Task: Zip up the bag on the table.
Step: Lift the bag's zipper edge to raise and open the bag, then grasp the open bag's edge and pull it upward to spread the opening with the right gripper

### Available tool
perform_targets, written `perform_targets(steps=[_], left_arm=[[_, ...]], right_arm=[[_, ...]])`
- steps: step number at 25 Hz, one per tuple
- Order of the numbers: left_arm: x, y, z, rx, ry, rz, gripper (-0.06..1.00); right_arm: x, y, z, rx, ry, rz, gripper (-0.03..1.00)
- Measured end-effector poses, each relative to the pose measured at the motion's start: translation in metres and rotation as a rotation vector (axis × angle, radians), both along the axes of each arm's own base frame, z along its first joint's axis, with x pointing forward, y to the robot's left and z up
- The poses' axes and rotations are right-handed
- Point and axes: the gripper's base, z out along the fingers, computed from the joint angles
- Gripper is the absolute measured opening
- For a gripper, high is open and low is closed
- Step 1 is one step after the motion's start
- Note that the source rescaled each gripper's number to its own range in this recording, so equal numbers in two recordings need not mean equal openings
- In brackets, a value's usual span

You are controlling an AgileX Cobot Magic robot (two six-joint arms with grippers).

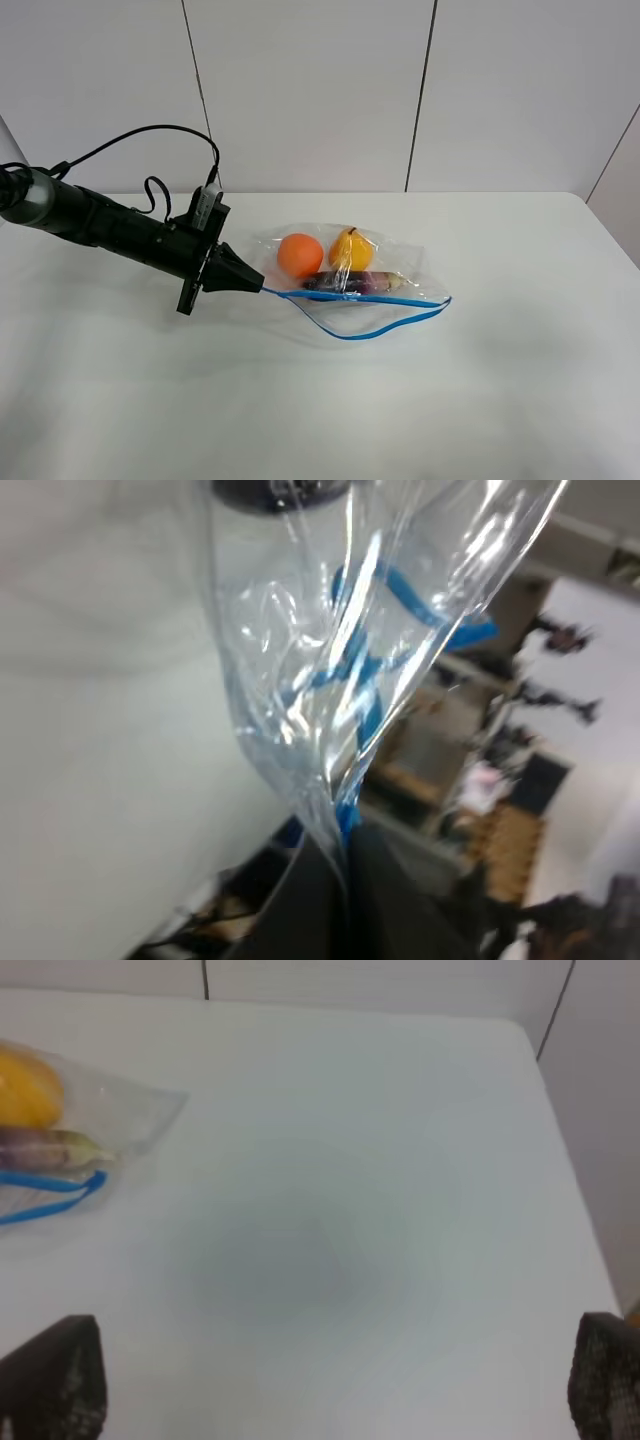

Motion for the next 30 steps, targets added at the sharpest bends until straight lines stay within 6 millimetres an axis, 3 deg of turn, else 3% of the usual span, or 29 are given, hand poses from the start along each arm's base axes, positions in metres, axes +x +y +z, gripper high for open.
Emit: perform_targets(steps=[5, 10, 17, 22, 30], left_arm=[[0.007, 0.005, 0.019, -0.041, -0.013, 0.071, 0.00], [0.011, 0.024, 0.032, -0.049, -0.016, 0.139, 0.00], [0.012, 0.037, 0.046, -0.052, -0.044, 0.175, 0.00], [0.012, 0.037, 0.046, -0.052, -0.044, 0.175, 0.00], [0.012, 0.037, 0.046, -0.052, -0.043, 0.175, 0.00]], right_arm=[[0.037, 0.005, 0.037, -0.044, 0.123, 0.090, 1.00], [0.099, 0.022, 0.064, -0.020, 0.185, 0.309, 1.00], [0.186, 0.053, 0.059, 0.068, 0.276, 0.617, 1.00], [0.237, 0.107, 0.052, -0.014, 0.378, 0.830, 1.00], [0.278, 0.219, 0.045, -0.301, 0.425, 1.027, 1.00]])
